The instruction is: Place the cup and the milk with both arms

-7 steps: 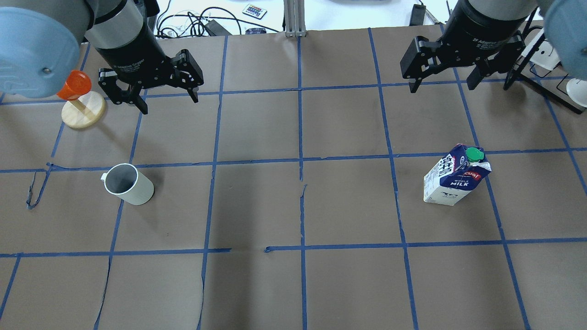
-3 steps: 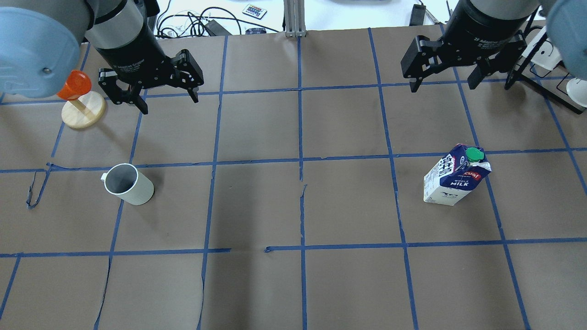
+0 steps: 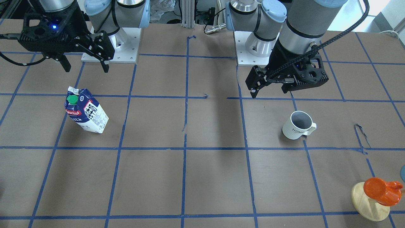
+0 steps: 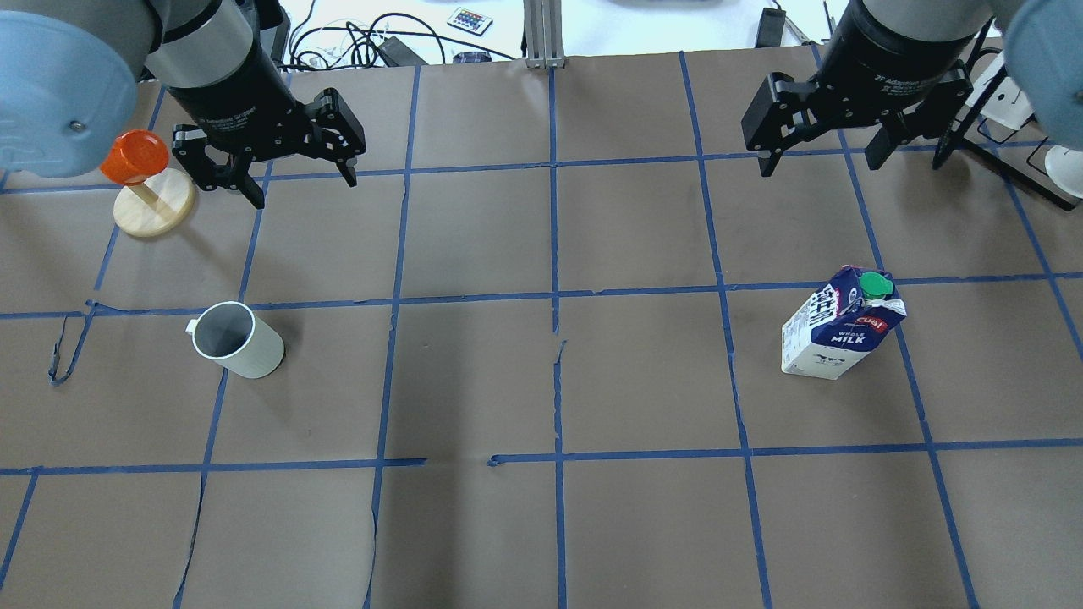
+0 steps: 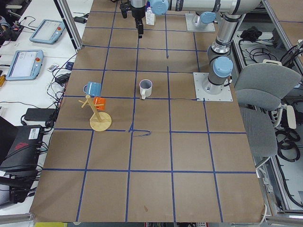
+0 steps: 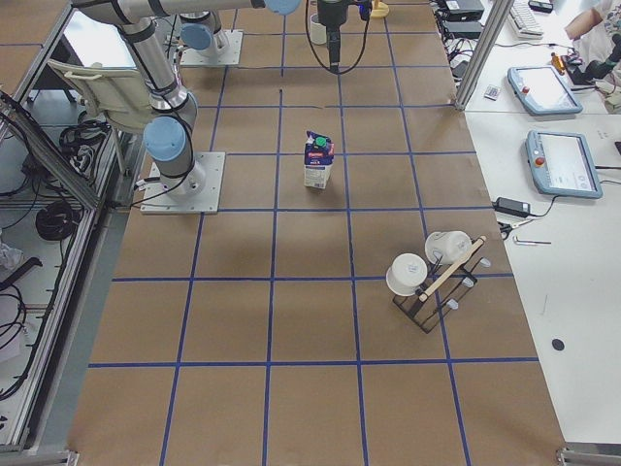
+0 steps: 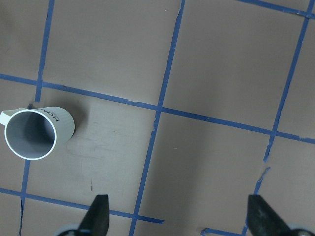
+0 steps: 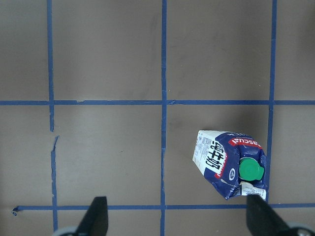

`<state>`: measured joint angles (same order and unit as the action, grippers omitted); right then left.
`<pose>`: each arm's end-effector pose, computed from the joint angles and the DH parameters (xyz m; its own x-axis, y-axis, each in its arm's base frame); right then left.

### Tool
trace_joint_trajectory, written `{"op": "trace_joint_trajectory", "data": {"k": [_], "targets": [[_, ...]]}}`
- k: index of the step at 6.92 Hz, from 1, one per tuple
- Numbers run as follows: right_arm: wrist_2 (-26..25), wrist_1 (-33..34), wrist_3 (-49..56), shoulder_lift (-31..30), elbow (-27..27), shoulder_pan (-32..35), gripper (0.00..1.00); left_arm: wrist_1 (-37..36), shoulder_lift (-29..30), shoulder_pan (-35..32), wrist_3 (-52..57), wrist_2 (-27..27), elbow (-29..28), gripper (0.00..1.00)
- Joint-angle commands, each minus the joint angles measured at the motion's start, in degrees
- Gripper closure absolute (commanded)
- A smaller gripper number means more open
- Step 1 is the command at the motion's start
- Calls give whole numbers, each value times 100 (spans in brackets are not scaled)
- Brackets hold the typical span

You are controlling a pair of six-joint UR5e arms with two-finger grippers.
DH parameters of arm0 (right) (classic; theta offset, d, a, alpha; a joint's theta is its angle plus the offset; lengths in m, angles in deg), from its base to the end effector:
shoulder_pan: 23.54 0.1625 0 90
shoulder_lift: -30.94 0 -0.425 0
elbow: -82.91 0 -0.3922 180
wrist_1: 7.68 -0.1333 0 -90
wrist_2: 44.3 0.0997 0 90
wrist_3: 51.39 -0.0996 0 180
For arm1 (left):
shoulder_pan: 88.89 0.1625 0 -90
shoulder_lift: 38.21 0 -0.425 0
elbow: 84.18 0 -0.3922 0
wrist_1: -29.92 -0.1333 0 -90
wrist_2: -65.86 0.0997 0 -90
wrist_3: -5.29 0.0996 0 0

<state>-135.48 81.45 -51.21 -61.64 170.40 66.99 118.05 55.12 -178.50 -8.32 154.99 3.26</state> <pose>0.1357 -0.4770 0.5299 -0.9997 -0.0109 0.0208 -0.0124 0.9972 -0.0735 -0.1313 -0.5194 0.4839 -0.9702 -0.2416 0.0193 -0.2419 0.9702 -0.0151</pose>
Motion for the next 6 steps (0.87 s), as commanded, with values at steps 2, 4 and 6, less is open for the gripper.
{"op": "trace_joint_trajectory", "data": {"k": [2, 4, 6], "targets": [[-58, -1, 9, 11, 5, 0, 0, 160, 53, 679, 847, 0, 184, 0], [-40, -1, 9, 20, 23, 0, 0, -362, 186, 1408, 1735, -18, 1225, 0], [-5, 104, 0, 3, 14, 0, 0, -901, 422, 1631, 2534, 609, 1871, 0]]}}
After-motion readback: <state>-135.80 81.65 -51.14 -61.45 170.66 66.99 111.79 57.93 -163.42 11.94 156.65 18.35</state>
